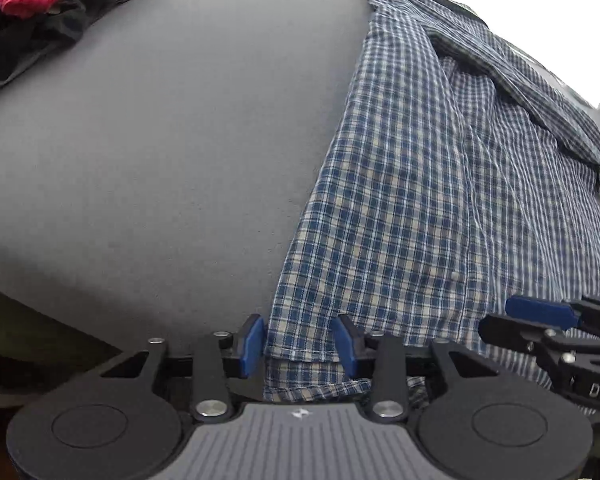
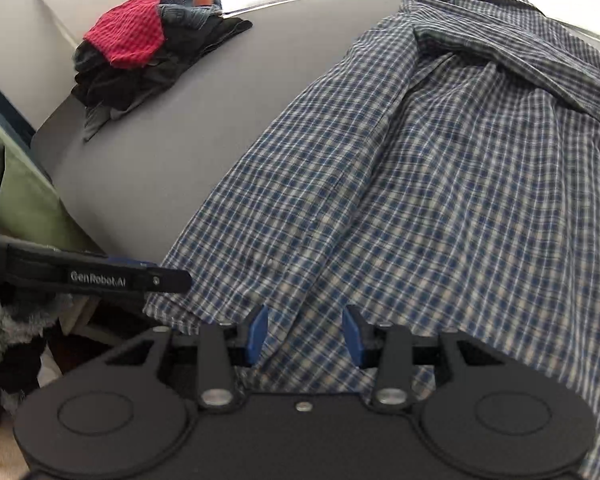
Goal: Fold clothes
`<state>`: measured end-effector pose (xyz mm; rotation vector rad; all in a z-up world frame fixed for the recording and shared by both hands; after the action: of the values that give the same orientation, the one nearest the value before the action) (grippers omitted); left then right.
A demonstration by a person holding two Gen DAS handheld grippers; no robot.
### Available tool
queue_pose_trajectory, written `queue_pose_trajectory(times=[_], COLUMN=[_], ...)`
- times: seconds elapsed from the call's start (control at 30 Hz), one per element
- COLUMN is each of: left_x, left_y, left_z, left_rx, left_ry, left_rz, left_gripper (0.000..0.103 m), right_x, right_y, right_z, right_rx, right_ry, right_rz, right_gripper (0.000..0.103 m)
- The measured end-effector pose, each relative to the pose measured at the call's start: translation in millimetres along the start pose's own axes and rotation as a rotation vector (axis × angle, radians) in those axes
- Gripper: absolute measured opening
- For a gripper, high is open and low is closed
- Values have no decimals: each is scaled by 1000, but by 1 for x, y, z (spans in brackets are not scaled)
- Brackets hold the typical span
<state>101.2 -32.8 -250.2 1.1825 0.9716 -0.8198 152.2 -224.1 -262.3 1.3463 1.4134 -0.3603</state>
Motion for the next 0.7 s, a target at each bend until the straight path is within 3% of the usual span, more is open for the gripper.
queue_pose_trajectory(times=[0.03, 0.1, 0.13, 0.23, 0.27, 0.37, 0.57, 0.7], left_x=[0, 0, 0, 0, 0, 0, -1, -1], left_y=[0, 2, 3, 4, 4, 2, -1, -3], left_z=[1, 0, -1, -2, -1, 0, 3, 4], left_rx=[36, 102, 120, 187, 216, 303, 477, 588], left_ry=[-10, -61, -75, -111, -118, -141, -186, -215], left_rz=[-2, -14, -18, -26, -28, -34, -45, -55], left_gripper=[39, 29, 28, 28, 26, 6, 4, 5], right_x=[5, 12, 13, 16, 14, 5, -25, -17], right_y=[0, 0, 0, -1, -3, -7, -21, -38], right_z=[-1, -5, -9, -21, -25, -40, -61, -54], right_rx=[33, 95, 123, 205, 220, 237, 322, 422], right_ry=[-22, -59, -66, -100, -135, -245, -413, -461], right_rz=[10, 36, 52, 91, 111, 182, 307, 286], right_gripper=[43, 41, 35, 3, 1, 0, 0, 0])
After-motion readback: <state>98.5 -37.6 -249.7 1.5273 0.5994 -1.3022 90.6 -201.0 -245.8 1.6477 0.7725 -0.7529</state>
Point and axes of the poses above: each gripper's, at about its wrist camera, not at the fingertips, and x roughly the way its jaws point, z to its right, y to its top, the point moved 5 cm from there along x, roughly the way its jaws point, and after that the axes turned 5 degrees about x, right-handed, at the moved point
